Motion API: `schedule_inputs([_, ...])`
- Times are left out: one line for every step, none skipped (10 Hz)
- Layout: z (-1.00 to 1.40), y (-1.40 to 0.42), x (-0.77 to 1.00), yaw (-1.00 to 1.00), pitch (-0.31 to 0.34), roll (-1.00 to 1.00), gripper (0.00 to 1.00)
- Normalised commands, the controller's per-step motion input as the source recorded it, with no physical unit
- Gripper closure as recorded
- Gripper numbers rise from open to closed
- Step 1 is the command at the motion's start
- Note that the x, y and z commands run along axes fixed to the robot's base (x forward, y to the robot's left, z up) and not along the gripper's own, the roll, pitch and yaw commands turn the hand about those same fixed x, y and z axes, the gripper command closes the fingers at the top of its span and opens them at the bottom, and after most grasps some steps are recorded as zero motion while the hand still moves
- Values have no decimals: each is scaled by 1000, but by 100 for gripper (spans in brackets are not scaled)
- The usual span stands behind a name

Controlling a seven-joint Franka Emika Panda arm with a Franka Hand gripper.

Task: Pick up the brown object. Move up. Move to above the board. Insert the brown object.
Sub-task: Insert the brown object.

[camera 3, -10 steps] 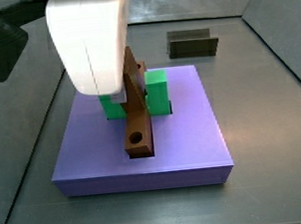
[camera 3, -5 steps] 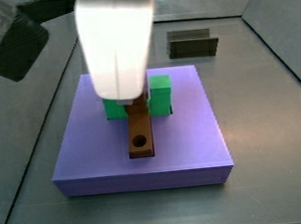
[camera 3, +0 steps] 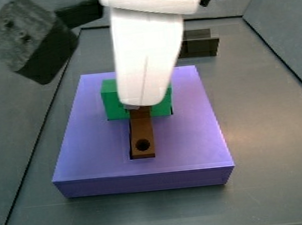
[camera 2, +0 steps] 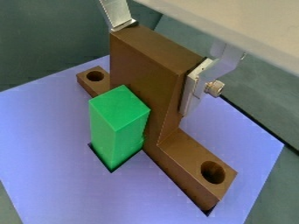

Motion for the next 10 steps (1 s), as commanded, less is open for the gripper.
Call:
schedule_inputs([-357, 0, 440, -137, 79, -120, 100])
schedule_inputs([-406, 146, 0, -191, -259, -256, 100])
schedule_inputs([-260, 314, 0, -109, -290, -351, 100])
schedule_inputs([-217, 283, -14, -40, -279, -407, 100])
schedule_inputs([-197, 269, -23, 0, -260, -437, 100])
schedule_inputs([-166, 263, -123, 0, -283, -436, 100])
schedule_inputs([-280, 203, -331, 0, -321, -320, 100])
schedule_inputs([-180, 0, -89, 0, -220, -103, 100])
schedule_inputs([0, 0, 0, 0, -30, 0, 100])
schedule_inputs([0, 0, 0, 0, 0, 0, 100])
